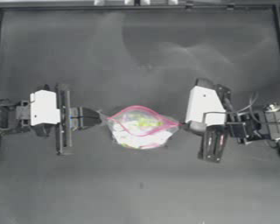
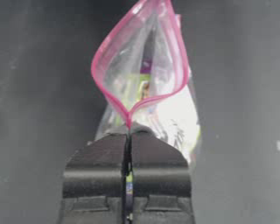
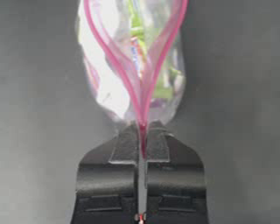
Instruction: Put candy in bag
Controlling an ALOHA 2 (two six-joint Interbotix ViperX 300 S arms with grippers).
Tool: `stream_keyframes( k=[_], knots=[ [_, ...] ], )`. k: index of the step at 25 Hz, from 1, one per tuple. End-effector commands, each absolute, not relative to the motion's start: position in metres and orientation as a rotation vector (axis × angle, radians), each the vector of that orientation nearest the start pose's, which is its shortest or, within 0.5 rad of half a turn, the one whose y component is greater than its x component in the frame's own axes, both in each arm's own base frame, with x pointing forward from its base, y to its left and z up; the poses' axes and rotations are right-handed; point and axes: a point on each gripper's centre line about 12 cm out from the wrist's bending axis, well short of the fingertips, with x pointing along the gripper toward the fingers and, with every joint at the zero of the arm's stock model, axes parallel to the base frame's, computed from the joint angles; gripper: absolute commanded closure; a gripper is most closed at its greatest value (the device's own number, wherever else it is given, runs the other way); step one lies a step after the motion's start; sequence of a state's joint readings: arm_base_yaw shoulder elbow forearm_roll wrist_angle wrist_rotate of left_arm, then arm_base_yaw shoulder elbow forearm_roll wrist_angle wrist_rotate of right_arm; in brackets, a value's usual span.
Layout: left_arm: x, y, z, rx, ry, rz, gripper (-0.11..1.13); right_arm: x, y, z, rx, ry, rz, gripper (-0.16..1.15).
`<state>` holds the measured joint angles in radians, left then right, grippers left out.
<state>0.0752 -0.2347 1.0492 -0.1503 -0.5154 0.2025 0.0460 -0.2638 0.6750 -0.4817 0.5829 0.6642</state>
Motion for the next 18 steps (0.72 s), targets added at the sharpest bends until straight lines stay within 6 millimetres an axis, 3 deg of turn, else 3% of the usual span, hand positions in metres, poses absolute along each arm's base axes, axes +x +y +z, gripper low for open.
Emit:
stream_keyframes(
  k=[1, 11, 18],
  knots=[
    [0.311, 0.032, 0.187, 0.07, 0.276, 0.138, 0.93, 0.328, -0.016, 0.228, 0.092, 0.863, -0.304, 0.95],
    [0.333, 0.028, 0.173, 0.077, 0.32, 0.118, 0.93, 0.335, -0.016, 0.218, 0.085, 0.871, -0.292, 0.95],
    [0.334, 0.026, 0.169, 0.081, 0.33, 0.111, 0.93, 0.345, -0.016, 0.203, 0.091, 0.878, -0.275, 0.95]
  ],
)
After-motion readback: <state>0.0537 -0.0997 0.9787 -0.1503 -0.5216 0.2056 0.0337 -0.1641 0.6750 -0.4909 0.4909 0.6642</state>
